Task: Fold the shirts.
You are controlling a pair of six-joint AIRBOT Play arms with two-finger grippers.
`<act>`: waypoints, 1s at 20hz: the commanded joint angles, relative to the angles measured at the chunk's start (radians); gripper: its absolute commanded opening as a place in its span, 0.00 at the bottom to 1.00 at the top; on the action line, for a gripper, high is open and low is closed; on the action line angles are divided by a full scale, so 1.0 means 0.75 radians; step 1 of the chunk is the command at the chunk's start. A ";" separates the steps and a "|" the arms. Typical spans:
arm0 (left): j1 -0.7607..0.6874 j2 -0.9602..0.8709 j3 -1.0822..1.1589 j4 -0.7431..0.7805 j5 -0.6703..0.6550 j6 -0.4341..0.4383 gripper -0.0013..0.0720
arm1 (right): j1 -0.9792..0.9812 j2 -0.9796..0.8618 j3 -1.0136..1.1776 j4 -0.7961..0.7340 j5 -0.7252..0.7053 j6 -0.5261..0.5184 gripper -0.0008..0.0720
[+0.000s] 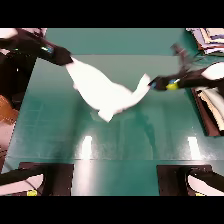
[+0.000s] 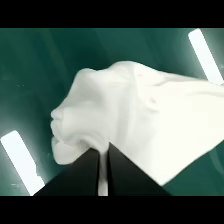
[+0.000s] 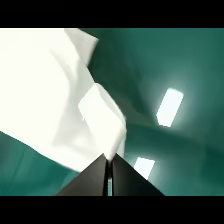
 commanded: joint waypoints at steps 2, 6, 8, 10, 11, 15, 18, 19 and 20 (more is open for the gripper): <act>0.014 0.387 0.001 0.019 0.014 -0.031 0.06 | -0.169 0.271 0.275 -0.026 0.068 0.013 0.03; 0.014 0.613 0.001 0.018 0.043 -0.088 0.06 | -0.284 0.410 0.432 -0.027 0.181 0.014 0.03; 0.014 0.660 0.001 0.017 0.034 -0.111 0.06 | -0.360 0.453 0.490 -0.027 0.250 0.034 0.03; 0.014 0.651 -0.011 0.013 -0.015 -0.146 0.06 | -0.443 0.460 0.527 -0.027 0.318 0.090 0.03; 0.014 0.636 -0.047 0.011 -0.052 -0.158 0.06 | -0.476 0.449 0.529 -0.028 0.367 0.120 0.03; 0.014 0.539 -0.369 -0.066 -0.148 -0.175 0.06 | -0.468 0.318 0.356 -0.028 0.535 0.166 0.03; -0.011 0.489 -0.750 -0.214 -0.071 -0.148 0.06 | -0.346 0.222 0.055 -0.036 0.511 0.159 0.03; -0.050 0.480 -0.876 -0.211 -0.004 -0.113 0.06 | -0.293 0.195 -0.056 -0.063 0.459 0.154 0.03; -0.097 0.468 -0.997 -0.210 0.071 -0.093 0.06 | -0.251 0.173 -0.151 -0.078 0.410 0.150 0.03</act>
